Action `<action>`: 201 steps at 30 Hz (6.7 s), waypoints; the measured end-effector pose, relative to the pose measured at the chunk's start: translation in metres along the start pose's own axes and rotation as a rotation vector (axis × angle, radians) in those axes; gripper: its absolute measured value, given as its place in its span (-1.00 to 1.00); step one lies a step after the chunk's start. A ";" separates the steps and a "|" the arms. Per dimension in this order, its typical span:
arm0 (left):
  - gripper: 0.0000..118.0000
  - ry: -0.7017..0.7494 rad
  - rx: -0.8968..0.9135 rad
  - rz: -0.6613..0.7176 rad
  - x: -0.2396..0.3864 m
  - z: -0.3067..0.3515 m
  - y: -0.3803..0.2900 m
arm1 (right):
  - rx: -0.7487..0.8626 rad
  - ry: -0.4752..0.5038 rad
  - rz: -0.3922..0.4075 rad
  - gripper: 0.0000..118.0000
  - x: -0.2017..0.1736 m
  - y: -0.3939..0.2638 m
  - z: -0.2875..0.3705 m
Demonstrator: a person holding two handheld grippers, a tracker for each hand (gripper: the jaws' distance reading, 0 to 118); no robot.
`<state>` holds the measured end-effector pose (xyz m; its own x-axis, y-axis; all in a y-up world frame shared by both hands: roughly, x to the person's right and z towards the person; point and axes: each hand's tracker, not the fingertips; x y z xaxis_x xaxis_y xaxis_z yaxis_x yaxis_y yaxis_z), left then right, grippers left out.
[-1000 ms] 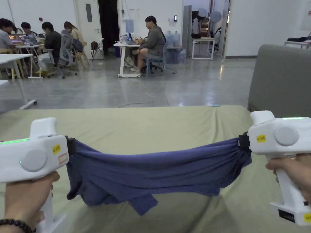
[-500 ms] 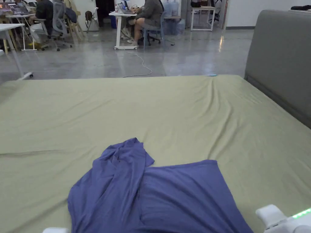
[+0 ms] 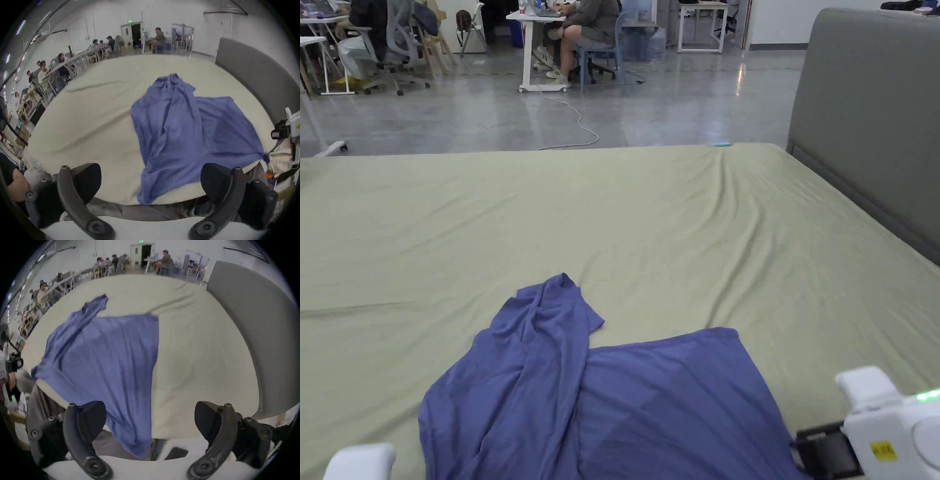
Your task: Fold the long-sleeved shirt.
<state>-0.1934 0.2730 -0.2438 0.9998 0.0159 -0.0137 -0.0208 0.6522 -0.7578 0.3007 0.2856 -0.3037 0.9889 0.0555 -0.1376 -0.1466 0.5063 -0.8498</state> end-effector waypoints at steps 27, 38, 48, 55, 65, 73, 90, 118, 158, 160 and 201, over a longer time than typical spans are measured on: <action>0.51 -0.056 -0.382 -0.117 0.147 -0.322 0.222 | -0.059 0.112 -0.039 -1.00 -0.025 0.054 -0.076; -1.00 -0.140 -0.221 -0.076 0.134 -0.275 0.231 | -0.046 0.103 -0.039 -1.00 -0.026 0.051 -0.065; -1.00 -0.243 0.010 -0.078 0.092 -0.103 0.167 | 0.013 0.097 0.016 -1.00 -0.040 0.053 -0.038; -1.00 -0.285 -0.101 -0.068 0.085 -0.057 0.039 | 0.026 0.124 0.025 -1.00 -0.053 0.045 -0.028; 0.35 -0.288 -0.164 0.057 0.064 -0.082 0.002 | 0.036 0.124 0.057 -1.00 -0.061 0.039 -0.017; -0.63 -0.227 0.030 0.085 0.038 -0.035 0.031 | 0.032 0.120 0.028 -1.00 -0.059 0.034 -0.020; 0.83 -0.047 -0.192 0.183 -0.049 -0.198 0.159 | -0.016 0.123 0.015 -1.00 -0.060 0.043 -0.044; -1.00 -0.090 -0.213 0.052 -0.029 -0.202 0.150 | -0.274 0.028 -0.164 0.31 0.006 0.242 -0.243; -1.00 -0.163 0.611 0.057 -0.009 0.088 0.584 | 0.631 -0.168 -0.171 -1.00 0.056 0.527 0.233; -1.00 -0.155 0.617 0.106 -0.011 0.096 0.598 | 0.662 -0.164 -0.199 -1.00 0.060 0.540 0.244; -1.00 -0.152 0.257 0.025 -0.006 -0.011 0.222 | 0.302 0.060 -0.144 -1.00 0.033 0.189 0.045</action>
<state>-0.2044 0.4098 -0.4194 0.9874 0.1352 0.0817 -0.0653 0.8201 -0.5685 0.3070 0.4216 -0.4462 0.9946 -0.0813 -0.0649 0.0163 0.7377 -0.6749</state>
